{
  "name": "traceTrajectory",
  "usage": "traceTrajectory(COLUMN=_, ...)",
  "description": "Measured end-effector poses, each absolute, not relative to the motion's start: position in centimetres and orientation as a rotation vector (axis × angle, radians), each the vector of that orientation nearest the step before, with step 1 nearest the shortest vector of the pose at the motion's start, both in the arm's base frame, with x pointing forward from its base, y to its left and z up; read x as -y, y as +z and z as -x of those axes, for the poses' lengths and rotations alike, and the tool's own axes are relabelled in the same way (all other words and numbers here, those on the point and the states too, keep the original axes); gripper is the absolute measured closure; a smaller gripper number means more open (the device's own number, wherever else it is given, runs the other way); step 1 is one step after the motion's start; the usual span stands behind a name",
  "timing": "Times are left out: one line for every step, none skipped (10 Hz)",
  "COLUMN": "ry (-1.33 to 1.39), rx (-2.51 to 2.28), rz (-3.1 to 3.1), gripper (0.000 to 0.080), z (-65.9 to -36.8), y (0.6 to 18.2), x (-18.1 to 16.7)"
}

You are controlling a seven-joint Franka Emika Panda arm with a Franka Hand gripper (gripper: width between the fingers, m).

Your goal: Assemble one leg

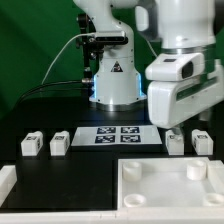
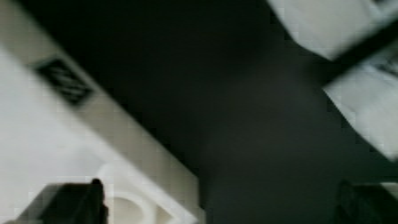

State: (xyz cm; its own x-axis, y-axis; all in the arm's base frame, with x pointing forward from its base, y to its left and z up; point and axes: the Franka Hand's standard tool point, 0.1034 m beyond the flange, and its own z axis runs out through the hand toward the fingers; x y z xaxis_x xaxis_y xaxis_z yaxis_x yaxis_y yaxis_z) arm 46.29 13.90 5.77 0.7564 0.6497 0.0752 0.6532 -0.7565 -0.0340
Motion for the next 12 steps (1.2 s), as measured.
traceTrajectory(ry=-0.086, rx=0.925, rz=2.929, gripper=0.0151, z=-46.2, y=5.7, x=-14.5)
traceTrajectory(ry=-0.079, rx=0.754, rz=2.966, gripper=0.0151, z=-46.2, y=5.7, x=-14.5)
traceTrajectory(ry=-0.072, rx=0.606, rz=2.991, gripper=0.0151, z=-46.1, y=5.6, x=-14.6)
traceTrajectory(ry=-0.065, rx=0.508, rz=3.004, gripper=0.0151, z=-46.1, y=5.6, x=-14.7)
traceTrajectory(ry=-0.034, rx=0.188, rz=3.022, gripper=0.0151, z=-45.7, y=5.3, x=-15.4)
traceTrajectory(ry=-0.01, rx=-0.027, rz=3.022, gripper=0.0151, z=-45.0, y=5.1, x=-16.8)
traceTrajectory(ry=-0.015, rx=-0.108, rz=3.016, gripper=0.0151, z=-44.3, y=4.8, x=-17.9)
traceTrajectory(ry=0.013, rx=-0.092, rz=3.022, gripper=0.0151, z=-43.2, y=4.3, x=-18.8)
traceTrajectory(ry=0.072, rx=-0.036, rz=3.031, gripper=0.0151, z=-43.5, y=4.4, x=-18.2)
traceTrajectory(ry=0.064, rx=-0.044, rz=3.029, gripper=0.0151, z=-44.0, y=4.6, x=-18.1)
traceTrajectory(ry=0.167, rx=-0.019, rz=3.039, gripper=0.0151, z=-43.3, y=4.4, x=-17.8)
traceTrajectory(ry=0.372, rx=0.003, rz=3.036, gripper=0.0151, z=-43.0, y=4.6, x=-17.5)
